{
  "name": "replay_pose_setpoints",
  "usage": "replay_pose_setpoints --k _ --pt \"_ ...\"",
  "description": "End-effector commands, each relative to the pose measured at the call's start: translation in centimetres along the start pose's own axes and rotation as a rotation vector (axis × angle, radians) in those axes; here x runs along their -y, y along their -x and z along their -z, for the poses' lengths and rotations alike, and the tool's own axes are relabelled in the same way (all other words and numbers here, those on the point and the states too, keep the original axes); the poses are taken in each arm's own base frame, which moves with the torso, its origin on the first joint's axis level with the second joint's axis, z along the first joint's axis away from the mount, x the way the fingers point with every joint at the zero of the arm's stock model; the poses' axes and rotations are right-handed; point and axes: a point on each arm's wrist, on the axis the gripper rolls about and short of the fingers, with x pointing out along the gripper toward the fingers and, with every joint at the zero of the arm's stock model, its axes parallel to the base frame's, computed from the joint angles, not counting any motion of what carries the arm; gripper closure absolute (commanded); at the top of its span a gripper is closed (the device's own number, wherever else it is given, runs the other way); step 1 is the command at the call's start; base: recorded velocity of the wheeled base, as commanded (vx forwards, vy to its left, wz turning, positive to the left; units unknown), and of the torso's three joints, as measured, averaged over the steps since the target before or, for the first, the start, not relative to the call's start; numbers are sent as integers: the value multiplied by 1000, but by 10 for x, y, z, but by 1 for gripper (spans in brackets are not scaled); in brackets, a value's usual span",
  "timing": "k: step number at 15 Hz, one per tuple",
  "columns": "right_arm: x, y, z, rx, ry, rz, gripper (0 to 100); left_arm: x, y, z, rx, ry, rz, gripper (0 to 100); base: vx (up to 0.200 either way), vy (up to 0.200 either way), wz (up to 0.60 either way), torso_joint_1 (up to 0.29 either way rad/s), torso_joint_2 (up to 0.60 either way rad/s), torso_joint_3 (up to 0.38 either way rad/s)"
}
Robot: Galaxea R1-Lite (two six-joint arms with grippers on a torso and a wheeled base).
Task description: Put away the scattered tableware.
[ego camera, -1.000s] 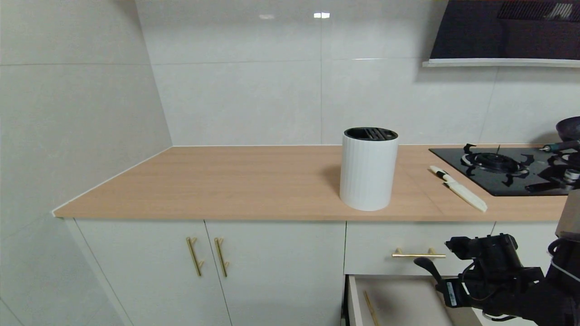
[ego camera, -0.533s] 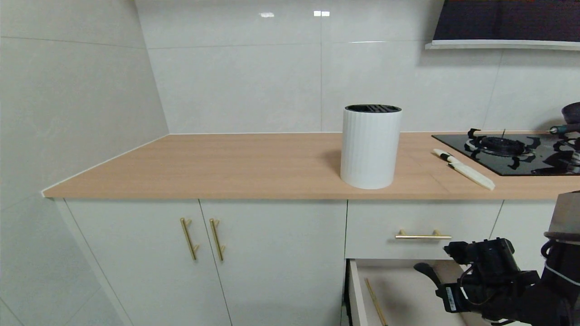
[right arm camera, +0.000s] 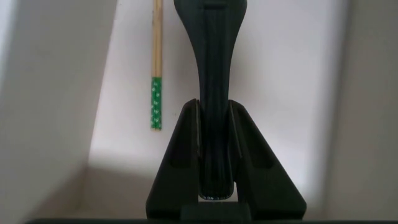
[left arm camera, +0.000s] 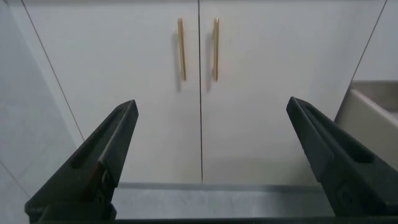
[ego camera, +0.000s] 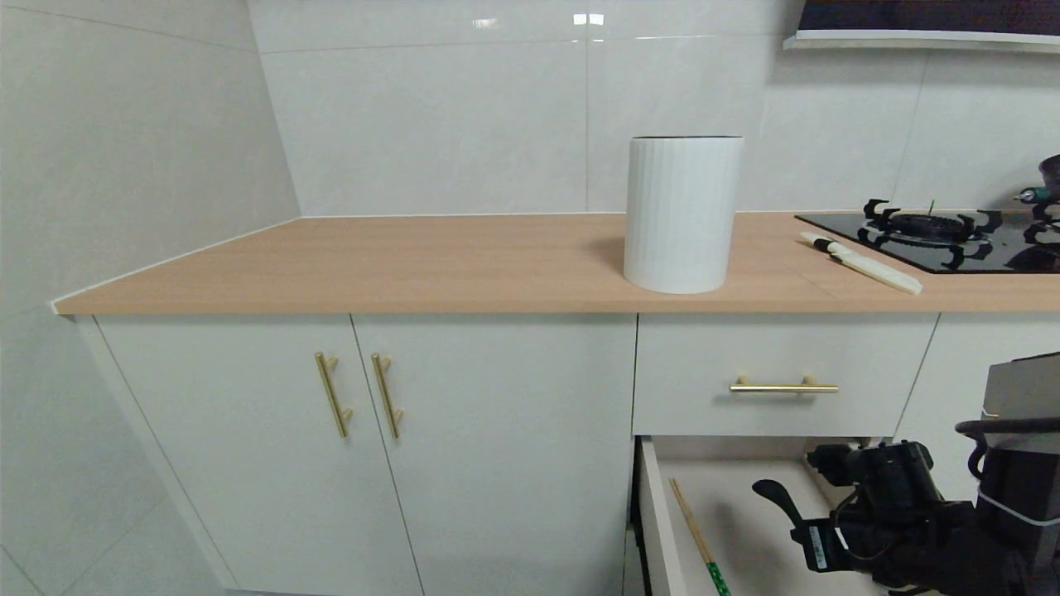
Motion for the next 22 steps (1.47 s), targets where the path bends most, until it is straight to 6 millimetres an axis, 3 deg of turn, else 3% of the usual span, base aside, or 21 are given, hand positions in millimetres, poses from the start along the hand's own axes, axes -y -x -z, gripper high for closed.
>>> replay_pose_setpoints --k 1,6,10,15,22 --pt "0 -3 3 -16 0 1 100 0 0 0 1 0 -1 0 0 0 0 -129 456 310" --pt "1 -7 4 -3 -1 0 100 0 0 0 1 0 -1 0 0 0 0 -33 155 95" --pt "2 -27 -2 65 -3 22 100 0 0 0 1 0 -1 0 0 0 0 -27 48 32" --pt "1 -55 -24 -33 -64 71 100 0 0 0 1 0 -1 0 0 0 0 0 0 0" --pt "1 -68 -25 -63 -68 78 100 0 0 0 1 0 -1 0 0 0 0 0 0 0"
